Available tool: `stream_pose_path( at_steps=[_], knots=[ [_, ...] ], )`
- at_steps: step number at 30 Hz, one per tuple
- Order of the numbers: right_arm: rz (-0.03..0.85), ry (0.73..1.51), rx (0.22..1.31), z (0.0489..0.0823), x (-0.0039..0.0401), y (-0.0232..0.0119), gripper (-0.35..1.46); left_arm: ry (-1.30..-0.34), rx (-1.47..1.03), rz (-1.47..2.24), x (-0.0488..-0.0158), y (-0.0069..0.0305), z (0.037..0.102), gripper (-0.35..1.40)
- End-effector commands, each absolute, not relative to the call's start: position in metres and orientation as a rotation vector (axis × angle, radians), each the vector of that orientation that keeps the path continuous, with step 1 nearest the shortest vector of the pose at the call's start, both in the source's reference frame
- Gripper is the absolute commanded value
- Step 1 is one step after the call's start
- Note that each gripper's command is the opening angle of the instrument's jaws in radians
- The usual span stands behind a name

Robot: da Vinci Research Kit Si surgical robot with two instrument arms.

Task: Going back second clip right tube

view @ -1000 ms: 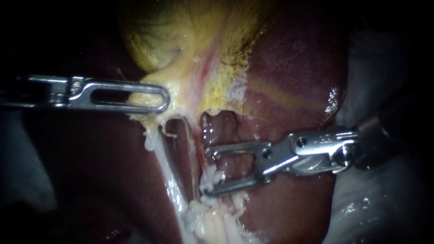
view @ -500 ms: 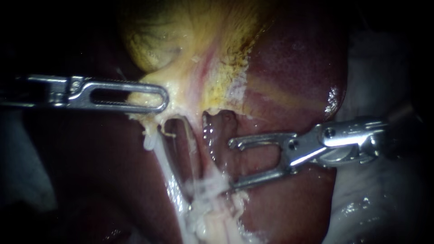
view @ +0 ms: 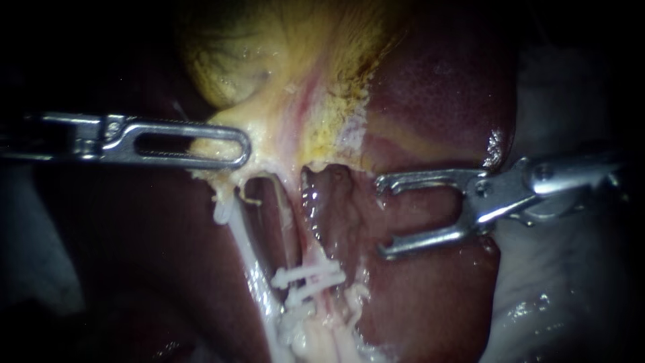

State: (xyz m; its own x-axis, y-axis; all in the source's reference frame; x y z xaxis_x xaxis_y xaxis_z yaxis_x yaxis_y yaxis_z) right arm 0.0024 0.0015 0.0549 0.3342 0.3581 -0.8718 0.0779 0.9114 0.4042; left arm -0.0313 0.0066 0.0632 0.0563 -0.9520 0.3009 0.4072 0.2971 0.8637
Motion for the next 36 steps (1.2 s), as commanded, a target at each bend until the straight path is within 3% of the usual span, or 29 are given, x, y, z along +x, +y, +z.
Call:
stream_pose_path(
  at_steps=[1,19,36],
  knots=[
    [0.187,1.227,0.410,0.0548,0.0023,0.0015,0.50,-1.033,0.671,-1.159,-0.0314,0.0066,0.0633,-0.35],
    [0.189,1.232,0.409,0.0548,0.0022,0.0015,0.50,-1.020,0.653,-1.126,-0.0373,0.0063,0.0711,-0.35],
    [0.189,1.232,0.409,0.0547,0.0022,0.0015,0.50,-1.013,0.659,-1.122,-0.0383,0.0060,0.0722,-0.35]
  ],
)
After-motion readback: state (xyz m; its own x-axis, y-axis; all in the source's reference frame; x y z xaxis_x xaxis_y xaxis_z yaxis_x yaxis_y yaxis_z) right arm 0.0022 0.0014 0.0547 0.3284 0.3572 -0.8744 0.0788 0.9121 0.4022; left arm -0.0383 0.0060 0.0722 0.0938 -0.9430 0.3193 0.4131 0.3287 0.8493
